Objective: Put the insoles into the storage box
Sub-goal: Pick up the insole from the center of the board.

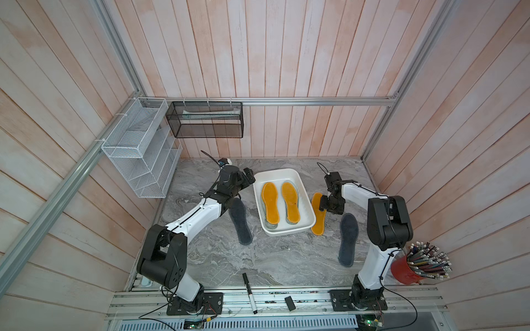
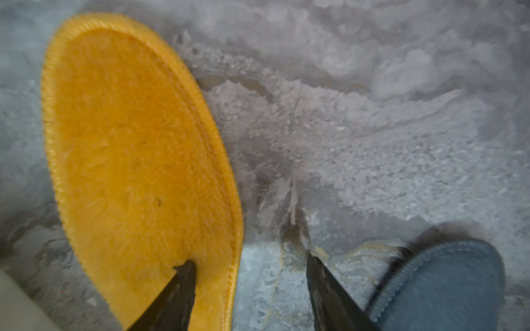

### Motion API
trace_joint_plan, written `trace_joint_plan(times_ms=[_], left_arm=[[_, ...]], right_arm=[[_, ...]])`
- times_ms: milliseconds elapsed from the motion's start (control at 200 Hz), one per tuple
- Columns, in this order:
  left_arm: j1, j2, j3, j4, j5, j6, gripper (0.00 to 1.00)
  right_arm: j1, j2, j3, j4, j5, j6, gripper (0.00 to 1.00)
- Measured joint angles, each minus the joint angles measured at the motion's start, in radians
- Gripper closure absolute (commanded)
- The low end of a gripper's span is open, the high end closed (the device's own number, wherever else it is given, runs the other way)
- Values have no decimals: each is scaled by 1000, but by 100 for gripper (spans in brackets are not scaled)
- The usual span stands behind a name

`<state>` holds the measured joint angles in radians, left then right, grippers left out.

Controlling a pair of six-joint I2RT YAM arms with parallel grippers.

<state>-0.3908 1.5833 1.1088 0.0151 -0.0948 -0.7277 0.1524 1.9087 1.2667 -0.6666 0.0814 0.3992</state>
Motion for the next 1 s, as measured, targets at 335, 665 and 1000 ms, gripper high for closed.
trace_joint_plan(times_ms=[335,665,1000], left_arm=[[0,11,1,0,1,0,0],[0,14,2,0,0,0,0],[0,13,2,0,-6,-1,0]], right_arm=[[-24,-32,-5,19,-110,-2,42],[-23,-32,-26,29,-170,22,47],[-25,-32,-60,56,-154,29,79]])
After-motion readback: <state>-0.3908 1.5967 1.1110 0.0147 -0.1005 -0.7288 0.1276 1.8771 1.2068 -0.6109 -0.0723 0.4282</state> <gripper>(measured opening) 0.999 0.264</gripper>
